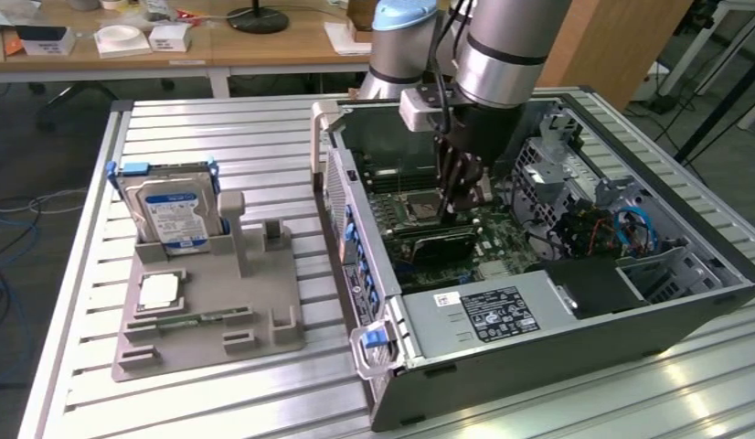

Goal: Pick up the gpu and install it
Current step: 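Press down on the gpu until it lock into place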

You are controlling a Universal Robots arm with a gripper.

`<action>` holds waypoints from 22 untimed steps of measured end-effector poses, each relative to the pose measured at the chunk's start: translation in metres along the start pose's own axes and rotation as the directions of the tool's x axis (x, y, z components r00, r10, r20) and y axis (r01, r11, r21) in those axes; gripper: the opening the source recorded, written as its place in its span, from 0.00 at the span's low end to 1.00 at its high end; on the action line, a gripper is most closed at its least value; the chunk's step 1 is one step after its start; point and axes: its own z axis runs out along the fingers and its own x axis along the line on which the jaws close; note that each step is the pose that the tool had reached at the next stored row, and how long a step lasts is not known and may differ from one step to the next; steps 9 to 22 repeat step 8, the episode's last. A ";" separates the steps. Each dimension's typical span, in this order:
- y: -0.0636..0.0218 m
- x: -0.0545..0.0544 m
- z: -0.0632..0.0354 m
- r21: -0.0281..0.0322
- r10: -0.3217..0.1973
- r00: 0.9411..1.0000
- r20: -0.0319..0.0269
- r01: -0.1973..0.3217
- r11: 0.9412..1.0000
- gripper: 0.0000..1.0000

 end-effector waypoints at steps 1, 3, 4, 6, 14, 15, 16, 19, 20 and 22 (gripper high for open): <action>0.0000 0.000 0.0000 0.000 0.000 1.000 0.000 0.000 1.000 0.11; 0.0000 0.000 0.0000 0.000 0.000 1.000 0.000 0.000 1.000 0.11; 0.0000 0.000 -0.0001 0.000 0.000 1.000 0.000 0.000 1.000 0.11; 0.0000 0.000 -0.0001 0.000 0.000 1.000 0.000 0.000 1.000 0.11; 0.0000 0.000 -0.0001 0.000 0.000 1.000 0.000 0.000 1.000 0.11; 0.0000 0.000 -0.0001 0.000 0.000 1.000 0.000 0.000 1.000 0.11; 0.0000 0.000 -0.0001 0.000 0.000 1.000 0.000 0.000 1.000 0.11; 0.0000 0.000 -0.0001 0.000 0.000 1.000 0.000 0.000 1.000 0.11; 0.0000 0.000 -0.0001 0.000 0.000 1.000 0.000 0.000 1.000 0.11; 0.0000 0.000 -0.0001 0.000 0.000 1.000 0.000 0.000 1.000 0.11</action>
